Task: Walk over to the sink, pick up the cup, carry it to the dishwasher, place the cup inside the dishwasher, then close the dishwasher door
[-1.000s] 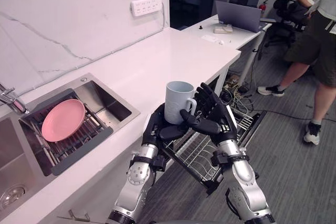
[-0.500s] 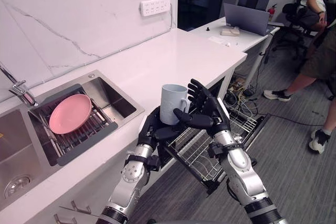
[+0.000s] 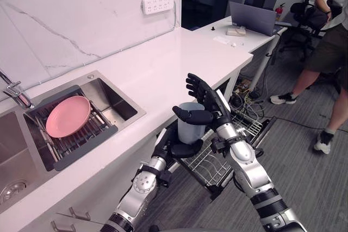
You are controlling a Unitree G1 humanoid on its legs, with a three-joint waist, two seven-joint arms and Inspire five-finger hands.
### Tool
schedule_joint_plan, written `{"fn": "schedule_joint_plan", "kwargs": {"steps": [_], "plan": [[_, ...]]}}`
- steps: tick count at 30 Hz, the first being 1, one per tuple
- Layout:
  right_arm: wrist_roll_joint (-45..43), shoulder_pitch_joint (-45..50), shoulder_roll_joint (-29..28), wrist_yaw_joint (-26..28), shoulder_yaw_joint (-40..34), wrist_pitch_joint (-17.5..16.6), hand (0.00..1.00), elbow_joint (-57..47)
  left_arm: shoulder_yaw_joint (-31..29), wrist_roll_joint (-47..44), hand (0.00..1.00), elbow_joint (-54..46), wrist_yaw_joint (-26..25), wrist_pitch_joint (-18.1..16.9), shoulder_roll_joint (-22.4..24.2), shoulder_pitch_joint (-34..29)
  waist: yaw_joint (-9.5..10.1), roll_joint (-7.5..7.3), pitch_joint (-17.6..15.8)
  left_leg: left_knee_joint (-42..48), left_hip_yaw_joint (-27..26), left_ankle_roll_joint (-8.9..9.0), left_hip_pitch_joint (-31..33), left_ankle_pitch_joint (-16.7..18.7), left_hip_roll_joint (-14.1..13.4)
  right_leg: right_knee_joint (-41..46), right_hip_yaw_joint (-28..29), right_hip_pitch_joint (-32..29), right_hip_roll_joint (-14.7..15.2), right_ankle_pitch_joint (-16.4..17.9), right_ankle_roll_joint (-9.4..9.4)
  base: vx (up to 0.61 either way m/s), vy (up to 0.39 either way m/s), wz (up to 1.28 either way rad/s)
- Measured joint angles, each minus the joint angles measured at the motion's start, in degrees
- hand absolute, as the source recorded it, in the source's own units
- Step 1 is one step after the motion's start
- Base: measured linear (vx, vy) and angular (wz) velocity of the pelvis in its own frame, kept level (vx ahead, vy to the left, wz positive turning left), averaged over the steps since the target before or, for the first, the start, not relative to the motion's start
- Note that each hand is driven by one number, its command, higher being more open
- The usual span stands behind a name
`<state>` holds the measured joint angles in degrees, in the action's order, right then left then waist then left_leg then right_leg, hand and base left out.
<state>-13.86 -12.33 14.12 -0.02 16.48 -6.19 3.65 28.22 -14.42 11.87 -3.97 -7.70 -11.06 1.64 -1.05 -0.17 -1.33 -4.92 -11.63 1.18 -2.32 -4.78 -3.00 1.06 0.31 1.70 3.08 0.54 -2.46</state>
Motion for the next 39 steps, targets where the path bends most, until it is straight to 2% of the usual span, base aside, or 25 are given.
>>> {"fn": "schedule_joint_plan", "kwargs": {"steps": [8, 13, 21, 33, 39], "plan": [[0.12, -0.31, -0.22, -0.17, -0.48, 0.0, 0.9, 0.0, -0.64, 1.66, 0.3, -0.17, -1.12, 0.02, 0.05, 0.46, -0.17, -0.01, -0.01, 0.08, 0.02, 0.0, -0.02, 0.0, -0.08, -0.1, 0.01, 0.1, 0.03, -0.13, 0.08, 0.0, 0.0, 0.0], [2.86, 1.65, -3.44, -0.93, -2.74, -0.1, 0.9, -0.48, -1.0, 5.06, 0.3, -0.51, -3.28, 0.86, 1.33, 0.48, -0.26, -0.07, -0.05, 0.07, 0.21, 0.0, -0.09, 0.0, -0.13, -0.34, -0.14, 0.43, 0.08, -0.16, 0.1, 0.0, 0.0, 0.0], [7.45, 5.09, -6.63, -2.96, -4.88, -0.16, 0.9, -1.53, -1.59, 7.81, 0.3, -0.51, -3.59, 2.36, 3.37, 0.48, -0.59, -0.37, -0.24, 0.03, 0.15, 0.14, -0.54, 0.1, -0.14, -0.58, -0.16, 0.92, 0.1, -0.15, 0.09, 0.0, 0.0, 0.0], [9.52, 8.61, -8.85, -4.9, -4.91, -0.85, 0.9, -2.39, -1.71, 8.73, 0.3, -0.51, -4.32, 2.98, 3.45, 0.35, -0.66, -1.3, -0.23, 0.0, 0.13, 0.45, -1.51, 0.32, -0.25, -1.47, -0.23, 2.08, 0.05, -0.16, 0.1, 0.0, 0.0, 0.0], [9.5, 9.8, -9.31, -4.87, -4.91, -0.98, 0.9, -2.73, -1.81, 8.74, 0.3, -0.51, -4.51, 2.98, 3.49, 0.03, -1.1, -2.41, -0.32, -0.02, 0.09, 0.6, -1.77, 0.43, -0.29, -1.91, -0.21, 2.5, 0.03, -0.19, 0.1, 0.0, 0.0, 0.0]]}}
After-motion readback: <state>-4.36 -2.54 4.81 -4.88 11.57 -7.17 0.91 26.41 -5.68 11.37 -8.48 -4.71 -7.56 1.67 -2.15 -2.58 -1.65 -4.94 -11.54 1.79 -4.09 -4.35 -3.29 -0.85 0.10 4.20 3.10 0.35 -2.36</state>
